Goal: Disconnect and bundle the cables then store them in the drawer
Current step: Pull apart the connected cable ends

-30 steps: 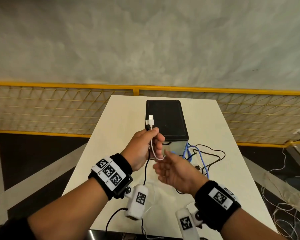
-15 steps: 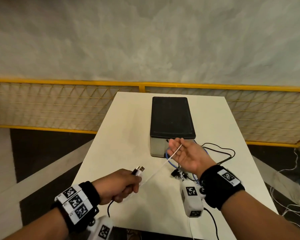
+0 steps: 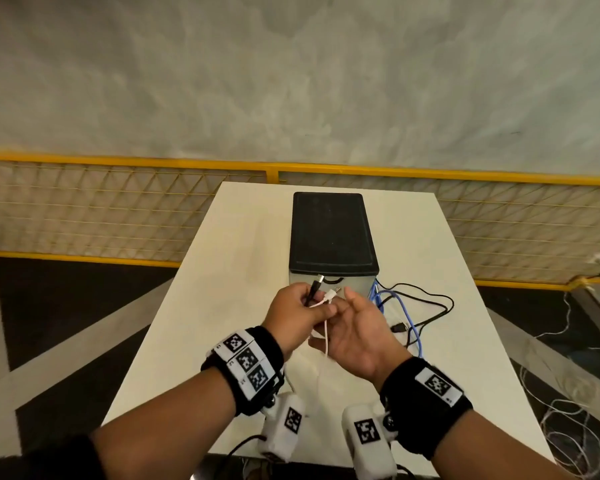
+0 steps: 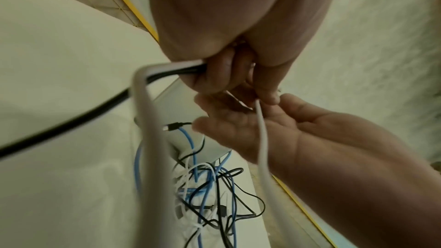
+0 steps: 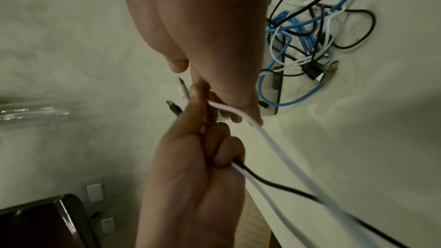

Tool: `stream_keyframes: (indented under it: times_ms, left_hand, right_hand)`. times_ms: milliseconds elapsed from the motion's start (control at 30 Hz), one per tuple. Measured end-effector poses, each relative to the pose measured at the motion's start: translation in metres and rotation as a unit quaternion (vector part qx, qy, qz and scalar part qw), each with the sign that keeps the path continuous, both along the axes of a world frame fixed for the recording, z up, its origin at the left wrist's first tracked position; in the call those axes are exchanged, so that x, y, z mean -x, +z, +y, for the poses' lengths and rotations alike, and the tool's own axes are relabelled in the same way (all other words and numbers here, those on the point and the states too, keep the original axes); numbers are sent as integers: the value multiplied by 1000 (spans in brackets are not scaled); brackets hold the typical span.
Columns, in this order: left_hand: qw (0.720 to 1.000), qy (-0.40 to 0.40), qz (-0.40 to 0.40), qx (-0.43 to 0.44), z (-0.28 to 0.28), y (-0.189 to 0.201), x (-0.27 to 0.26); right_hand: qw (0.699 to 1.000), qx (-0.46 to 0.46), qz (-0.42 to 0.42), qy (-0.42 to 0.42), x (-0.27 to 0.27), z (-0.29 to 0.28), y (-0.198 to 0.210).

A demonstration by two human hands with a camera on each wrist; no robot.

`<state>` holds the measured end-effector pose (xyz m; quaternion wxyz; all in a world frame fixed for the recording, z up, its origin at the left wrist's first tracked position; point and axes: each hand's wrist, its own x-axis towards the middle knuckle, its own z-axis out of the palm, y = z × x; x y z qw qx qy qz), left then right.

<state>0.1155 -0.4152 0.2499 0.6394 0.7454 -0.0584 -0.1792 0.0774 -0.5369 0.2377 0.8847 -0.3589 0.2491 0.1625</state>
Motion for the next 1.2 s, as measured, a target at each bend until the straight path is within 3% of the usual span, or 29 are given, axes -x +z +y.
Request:
stream_keyframes:
  times_ms: [133,233,367,467,500,533,600,667,767,867,967,1200]
  left_hand:
    - [990,-112,83,-11,19,1,9]
    - [956,-258,116,-83,43,-7,29]
    - [947,-259,158,-103,74,-16,25]
    - [904,-349,137,-205,88,-11,24]
    - [910,-339,120,-208,87,-9,22]
    - [935,-288,104,-180,85,-6,20]
    - [985,-127,79,-85,70,-1,8]
    - [996,-63,56,-37,47,6,-2]
    - [992,-119,2,-36,11,6,5]
    - [991,-122,-25,-50,0,-4,10]
    - [984,-169,16,-47,4,-5,10]
    - [916,-341,122,-175,61,-7,20]
  right_hand:
    - [998,8,51,-19,-4,-10,6]
    - [995,37,63,-63,-17,-35,9]
    - [995,49,76,-46,-19,-45,11]
    - [992,45,82,-87,-20,-45,4]
    - [991,46,83,-100,-21,-47,2]
    - [991,46,84,-98,-20,-48,2]
    - [994,48,77,-65,-16,-43,2]
    - [997,50,64,-17,-11,-29,1]
    - [998,37,51,24,-7,-7,6]
    - [997,29,67,20,-8,-8,9]
    - [995,41,87,9,-7,-20,6]
    - [990,62,92,-90,-20,-57,3]
